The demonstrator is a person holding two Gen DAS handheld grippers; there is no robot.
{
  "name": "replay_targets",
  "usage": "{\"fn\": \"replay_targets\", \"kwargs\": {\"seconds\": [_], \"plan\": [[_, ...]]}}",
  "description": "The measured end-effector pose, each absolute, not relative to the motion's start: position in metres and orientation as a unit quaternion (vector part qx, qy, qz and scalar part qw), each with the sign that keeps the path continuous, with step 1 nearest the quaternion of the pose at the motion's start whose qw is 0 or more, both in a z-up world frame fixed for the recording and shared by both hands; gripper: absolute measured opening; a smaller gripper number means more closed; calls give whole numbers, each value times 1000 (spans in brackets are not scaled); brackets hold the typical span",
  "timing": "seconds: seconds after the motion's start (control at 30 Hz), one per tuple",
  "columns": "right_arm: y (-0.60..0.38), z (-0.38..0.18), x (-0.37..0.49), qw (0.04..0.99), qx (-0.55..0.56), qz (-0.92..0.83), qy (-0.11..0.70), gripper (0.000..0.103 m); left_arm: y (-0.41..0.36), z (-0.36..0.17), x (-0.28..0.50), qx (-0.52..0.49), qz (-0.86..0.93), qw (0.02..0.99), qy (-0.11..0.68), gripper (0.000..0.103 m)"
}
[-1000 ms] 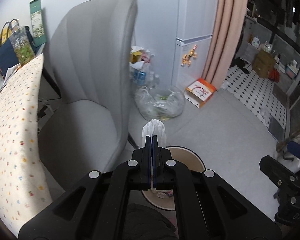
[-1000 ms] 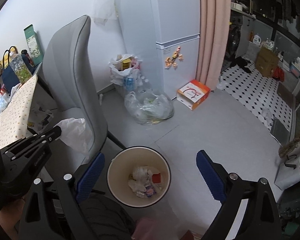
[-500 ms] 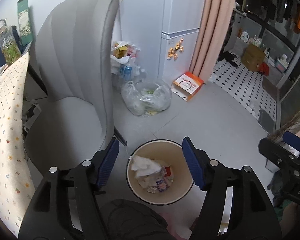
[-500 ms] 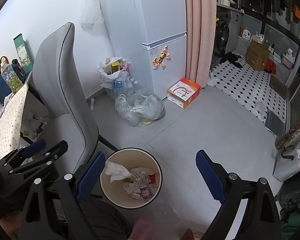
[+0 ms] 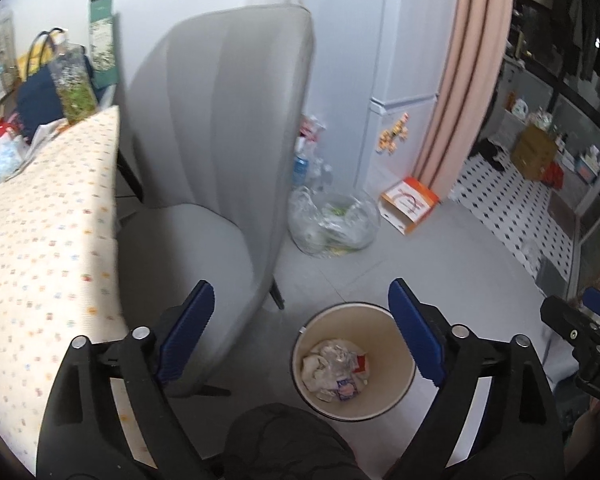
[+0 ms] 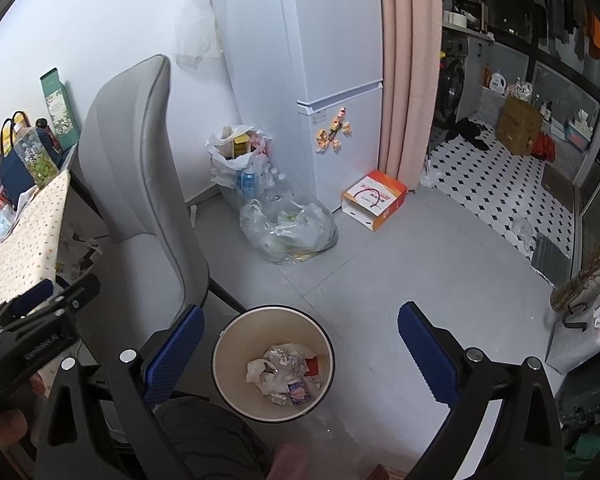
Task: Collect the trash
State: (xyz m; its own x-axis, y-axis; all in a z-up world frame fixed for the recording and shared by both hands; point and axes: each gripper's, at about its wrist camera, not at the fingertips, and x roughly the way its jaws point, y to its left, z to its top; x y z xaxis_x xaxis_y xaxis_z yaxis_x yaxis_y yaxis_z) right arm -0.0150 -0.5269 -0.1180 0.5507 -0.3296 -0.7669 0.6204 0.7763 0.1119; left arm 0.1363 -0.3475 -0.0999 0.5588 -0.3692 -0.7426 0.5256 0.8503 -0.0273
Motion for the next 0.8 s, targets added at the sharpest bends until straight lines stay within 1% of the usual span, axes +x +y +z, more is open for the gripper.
{"fn": "replay_targets", "kwargs": {"seconds": [0.23,0.47,0.8], "plan": [[-487,-94,0,877,157,-252,377,95,-299,-75,136,69,-222,901,368,96],[-442,-70,17,890,125,-233,371,95,-240,-53,140,30,-186,917,353,97],[-387,-31,21,909,88,-209,351,95,-184,-30,130,0,-158,932,327,97]]}}
